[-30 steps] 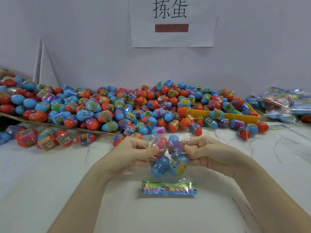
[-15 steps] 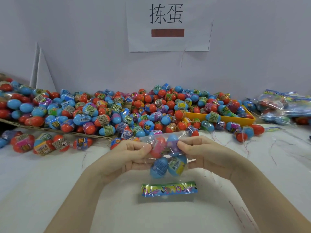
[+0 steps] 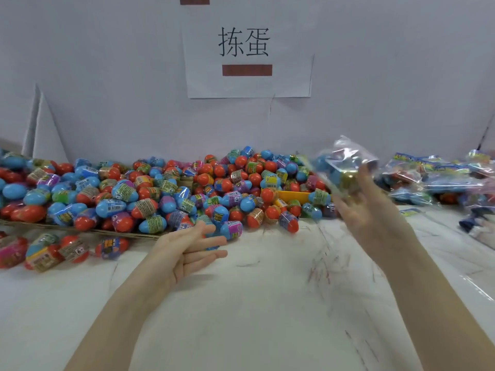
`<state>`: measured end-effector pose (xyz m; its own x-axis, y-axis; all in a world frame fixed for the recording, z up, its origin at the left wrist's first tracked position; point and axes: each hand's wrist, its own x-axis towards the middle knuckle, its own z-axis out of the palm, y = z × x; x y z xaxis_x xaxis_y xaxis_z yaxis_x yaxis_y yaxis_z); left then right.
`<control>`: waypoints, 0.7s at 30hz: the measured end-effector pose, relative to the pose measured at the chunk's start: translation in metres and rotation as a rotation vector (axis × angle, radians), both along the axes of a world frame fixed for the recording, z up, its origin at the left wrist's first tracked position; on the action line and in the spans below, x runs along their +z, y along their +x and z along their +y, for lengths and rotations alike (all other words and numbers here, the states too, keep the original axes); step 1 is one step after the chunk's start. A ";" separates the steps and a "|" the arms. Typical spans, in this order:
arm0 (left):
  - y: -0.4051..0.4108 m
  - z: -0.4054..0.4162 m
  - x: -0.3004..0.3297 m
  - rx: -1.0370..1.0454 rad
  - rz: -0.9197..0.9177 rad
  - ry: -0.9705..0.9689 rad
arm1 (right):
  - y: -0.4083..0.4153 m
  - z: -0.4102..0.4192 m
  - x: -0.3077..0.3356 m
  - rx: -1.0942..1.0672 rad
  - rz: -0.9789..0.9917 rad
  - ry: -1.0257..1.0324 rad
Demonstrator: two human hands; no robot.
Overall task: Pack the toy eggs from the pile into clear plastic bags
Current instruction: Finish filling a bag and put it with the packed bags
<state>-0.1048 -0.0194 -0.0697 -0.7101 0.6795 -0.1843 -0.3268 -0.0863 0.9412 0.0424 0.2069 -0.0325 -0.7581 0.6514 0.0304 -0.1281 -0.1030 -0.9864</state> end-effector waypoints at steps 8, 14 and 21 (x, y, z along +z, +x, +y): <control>0.009 0.015 -0.014 0.286 0.316 -0.071 | -0.003 0.000 -0.018 -0.206 -0.203 0.286; 0.047 0.030 -0.011 0.148 0.599 -0.021 | -0.003 -0.031 0.005 0.098 -0.037 -0.017; 0.084 0.043 -0.009 -0.234 0.106 0.091 | -0.022 -0.093 -0.010 0.748 0.123 -0.492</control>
<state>-0.0205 0.0232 -0.0791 -0.5439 0.8378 -0.0480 -0.2478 -0.1057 0.9630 0.0203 0.1134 -0.0420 -0.9987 -0.0498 -0.0128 0.0405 -0.6080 -0.7929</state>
